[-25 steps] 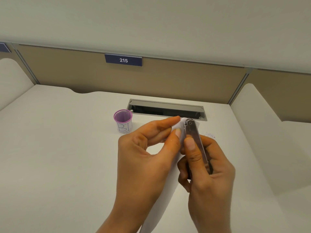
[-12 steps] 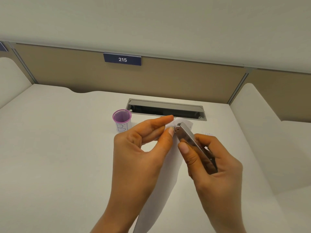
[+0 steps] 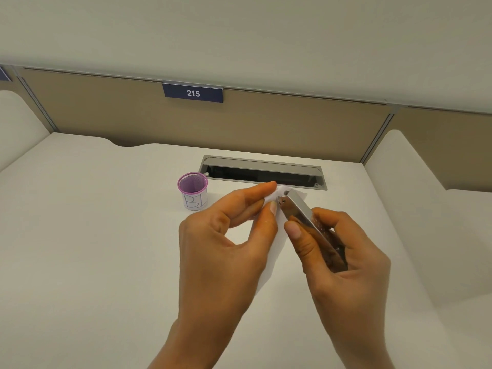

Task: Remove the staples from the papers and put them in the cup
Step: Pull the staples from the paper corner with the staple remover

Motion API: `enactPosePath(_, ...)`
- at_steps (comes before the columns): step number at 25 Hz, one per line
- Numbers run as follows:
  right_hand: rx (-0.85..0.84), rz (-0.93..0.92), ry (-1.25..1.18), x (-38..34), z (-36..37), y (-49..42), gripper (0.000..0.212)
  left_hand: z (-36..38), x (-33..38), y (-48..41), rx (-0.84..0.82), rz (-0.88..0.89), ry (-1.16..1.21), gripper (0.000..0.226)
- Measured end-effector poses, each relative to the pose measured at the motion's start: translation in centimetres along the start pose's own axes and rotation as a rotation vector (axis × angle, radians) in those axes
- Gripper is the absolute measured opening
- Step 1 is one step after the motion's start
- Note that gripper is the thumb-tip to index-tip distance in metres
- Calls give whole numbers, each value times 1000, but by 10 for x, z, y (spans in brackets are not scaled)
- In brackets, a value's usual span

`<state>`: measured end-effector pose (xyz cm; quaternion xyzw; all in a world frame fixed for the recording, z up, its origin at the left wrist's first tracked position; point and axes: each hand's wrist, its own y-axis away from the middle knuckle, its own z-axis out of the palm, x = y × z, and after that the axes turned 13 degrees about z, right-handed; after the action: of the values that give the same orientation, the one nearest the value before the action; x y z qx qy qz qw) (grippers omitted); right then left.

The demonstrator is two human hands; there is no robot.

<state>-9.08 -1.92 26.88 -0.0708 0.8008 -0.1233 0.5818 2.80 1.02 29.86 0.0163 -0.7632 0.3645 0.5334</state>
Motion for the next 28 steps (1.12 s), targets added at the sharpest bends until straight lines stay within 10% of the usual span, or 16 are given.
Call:
enactPosePath(18, -494, 668, -674, 4, -6, -20, 32, -10, -23, -5, -151, -238, 265, 24)
enactPosePath(28, -179, 612, -407, 62, 6, -67, 29, -6, -52, -16, -46, -393, 369, 30)
